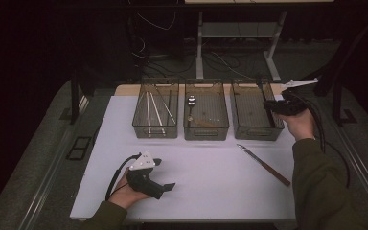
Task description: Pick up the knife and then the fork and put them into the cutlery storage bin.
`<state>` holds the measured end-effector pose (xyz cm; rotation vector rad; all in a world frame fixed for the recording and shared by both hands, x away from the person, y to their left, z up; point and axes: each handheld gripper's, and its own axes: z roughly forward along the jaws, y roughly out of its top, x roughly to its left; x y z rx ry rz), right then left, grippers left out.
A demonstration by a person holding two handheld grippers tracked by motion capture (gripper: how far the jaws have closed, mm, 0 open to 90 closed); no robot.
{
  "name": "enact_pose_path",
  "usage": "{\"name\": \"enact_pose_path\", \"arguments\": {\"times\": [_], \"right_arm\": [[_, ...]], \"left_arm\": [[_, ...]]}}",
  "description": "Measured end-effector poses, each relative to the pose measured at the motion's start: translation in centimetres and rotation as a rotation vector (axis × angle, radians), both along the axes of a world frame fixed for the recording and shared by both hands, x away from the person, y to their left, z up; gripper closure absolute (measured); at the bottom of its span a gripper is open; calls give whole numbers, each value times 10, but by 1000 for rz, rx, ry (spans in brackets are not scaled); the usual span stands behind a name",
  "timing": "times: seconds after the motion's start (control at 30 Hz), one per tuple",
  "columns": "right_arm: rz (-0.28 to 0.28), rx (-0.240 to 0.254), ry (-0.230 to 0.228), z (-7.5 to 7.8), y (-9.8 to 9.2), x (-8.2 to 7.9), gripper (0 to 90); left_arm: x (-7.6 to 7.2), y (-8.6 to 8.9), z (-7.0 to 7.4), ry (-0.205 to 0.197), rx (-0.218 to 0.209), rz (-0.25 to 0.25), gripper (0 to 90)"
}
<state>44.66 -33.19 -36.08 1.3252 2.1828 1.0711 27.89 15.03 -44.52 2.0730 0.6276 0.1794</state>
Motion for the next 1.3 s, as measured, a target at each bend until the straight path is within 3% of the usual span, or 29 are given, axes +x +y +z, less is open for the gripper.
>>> {"name": "enact_pose_path", "arguments": {"times": [0.13, 0.4, 0.53, 0.63, 0.87, 1.07, 1.3], "right_arm": [[-9, -25, 39, -15, 1, 4, 775], [0, -88, 112, -29, 0, 6, 774], [2, -125, 112, -31, 1, 5, 736], [-7, -94, 80, -24, -2, 3, 637], [20, 72, 38, -1, -15, -19, 470], [72, 118, 25, 3, -18, -50, 383], [134, 108, 19, -8, -15, -83, 350]], "left_arm": [[0, 0, 0, 0, -2, 0, 0], [0, -1, 0, 1, 1, -4, 0], [-1, -1, 0, 0, 1, -3, 0], [-1, -1, 0, 1, 0, -1, 0], [-1, -1, 0, 1, 4, -1, 0], [-1, -1, 0, -1, 7, -1, 0], [-1, 0, 0, 1, 4, 5, 0]]}}
